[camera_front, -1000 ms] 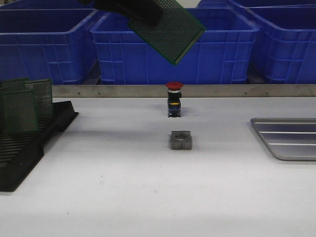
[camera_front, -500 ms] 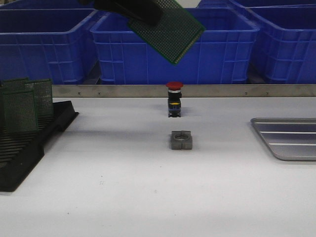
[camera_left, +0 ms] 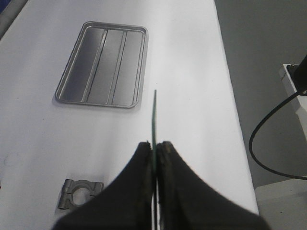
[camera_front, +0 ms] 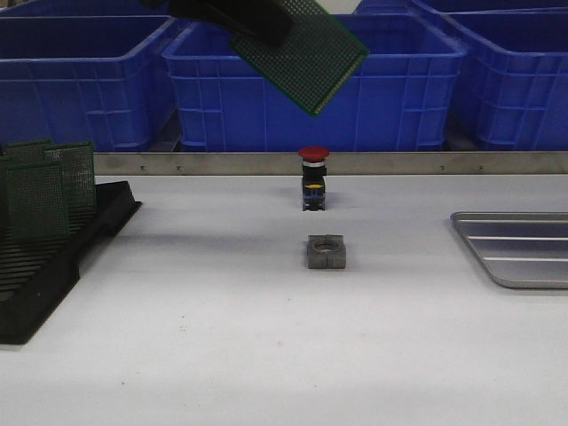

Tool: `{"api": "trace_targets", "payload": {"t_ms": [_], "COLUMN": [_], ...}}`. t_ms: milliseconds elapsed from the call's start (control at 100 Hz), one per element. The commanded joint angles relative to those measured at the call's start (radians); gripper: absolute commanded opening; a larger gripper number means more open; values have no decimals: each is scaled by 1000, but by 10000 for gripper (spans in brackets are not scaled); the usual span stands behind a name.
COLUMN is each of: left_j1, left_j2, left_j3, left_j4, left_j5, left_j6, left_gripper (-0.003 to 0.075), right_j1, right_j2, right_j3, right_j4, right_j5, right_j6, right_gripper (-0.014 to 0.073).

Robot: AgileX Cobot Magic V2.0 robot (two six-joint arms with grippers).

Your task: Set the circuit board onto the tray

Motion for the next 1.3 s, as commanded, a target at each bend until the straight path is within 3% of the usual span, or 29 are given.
{"api": "trace_targets", "payload": {"t_ms": [0,270,530,920,1170,1220,1290], "left_j1": [-10,-10,-10,-10,-10,-10,-10], "left_j2": [-52,-52,-52,-52,-52,-52,-52], "left_j3": [-30,-30,-30,-30,-30,-30,-30], "left_j4": [-83,-83,-83,-83,-83,-83,-83], "left_j5": [67,67,67,62,59,59,59], "left_j6": [-7,-7,-7,-7,-7,-7,-7], "left_gripper": [-20,-20,-20,-20,-20,-20,-20], "right_j1": [37,326,491,515,515,515,515], "right_j2": [88,294,471,665,782,803,821], "right_j3": [-89,-257,-403,-582,-677,-689,-695], "right_j4": [81,158,158,274,346,354,370], "right_j5": [-59,-41,-44,10,57,67,73], "right_j6": [-92,-366,-633,-821,-861,-861,-861], "right_gripper": [486,470,470,464,463,442,344]}}
